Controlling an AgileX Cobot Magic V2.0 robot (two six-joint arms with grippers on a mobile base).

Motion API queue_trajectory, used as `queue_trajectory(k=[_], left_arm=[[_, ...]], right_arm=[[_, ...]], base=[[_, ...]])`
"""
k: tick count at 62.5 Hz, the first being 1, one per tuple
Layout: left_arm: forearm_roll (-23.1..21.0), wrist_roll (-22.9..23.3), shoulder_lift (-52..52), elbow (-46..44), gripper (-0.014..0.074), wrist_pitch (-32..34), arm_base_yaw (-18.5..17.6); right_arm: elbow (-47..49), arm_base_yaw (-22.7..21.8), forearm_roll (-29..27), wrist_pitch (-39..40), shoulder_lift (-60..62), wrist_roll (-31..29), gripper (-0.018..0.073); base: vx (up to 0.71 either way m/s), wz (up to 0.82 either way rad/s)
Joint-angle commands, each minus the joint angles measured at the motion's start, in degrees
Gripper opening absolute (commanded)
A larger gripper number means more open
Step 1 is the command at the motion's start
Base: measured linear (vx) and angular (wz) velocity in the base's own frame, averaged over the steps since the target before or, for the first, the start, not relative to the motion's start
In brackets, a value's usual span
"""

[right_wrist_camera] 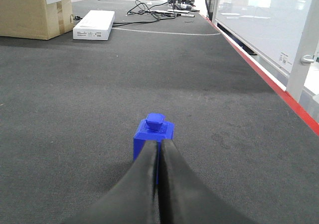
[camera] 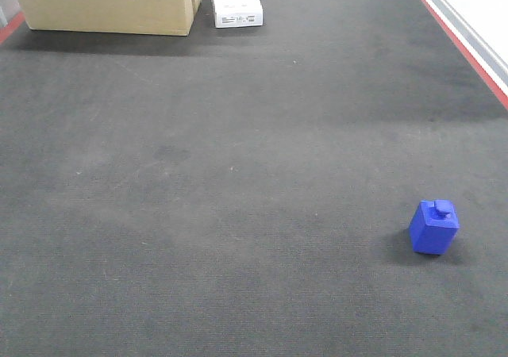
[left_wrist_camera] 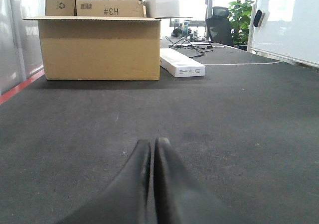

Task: Pour parts from conveyor to right shelf
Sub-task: 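Move the right gripper above the small blue block on the conveyor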

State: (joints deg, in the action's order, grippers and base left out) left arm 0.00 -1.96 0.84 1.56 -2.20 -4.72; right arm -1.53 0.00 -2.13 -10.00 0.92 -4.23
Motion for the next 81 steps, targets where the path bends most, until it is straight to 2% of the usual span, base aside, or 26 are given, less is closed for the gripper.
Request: queue_trajectory(k=[1, 45, 60, 73, 81], left_arm=[[0.0, 0.5, 0.6, 1.7, -0.0006, 4.1, -0.2], [0.0, 0.5, 0.6, 1.7, -0.0006, 4.1, -0.2], [0.0, 0.5, 0.6, 1.7, -0.0006, 4.1, -0.2], [0.0, 0.5, 0.6, 1.7, -0.0006, 4.1, -0.2], [0.0, 0.5, 0.6, 1.7, -0.0006, 4.1, -0.2]], right_arm=[[-1.2, -0.3, 0.0, 4.4, 0.7, -0.4, -0.0006], [-1.2, -0.3, 0.0, 4.5, 0.7, -0.4, -0.0006], [-0.7, -0.3, -3.6, 12.5, 0.7, 1.0, -0.0006], [6.3, -0.3, -3.5, 12.4, -3.3, -0.4, -0.0006], [12.8, -0.3, -3.5, 7.2, -11.9, -0.4, -0.0006]], base=[[0.0, 0.0], [0.0, 0.0], [0.0, 0.0], [0.0, 0.0], [0.0, 0.0]])
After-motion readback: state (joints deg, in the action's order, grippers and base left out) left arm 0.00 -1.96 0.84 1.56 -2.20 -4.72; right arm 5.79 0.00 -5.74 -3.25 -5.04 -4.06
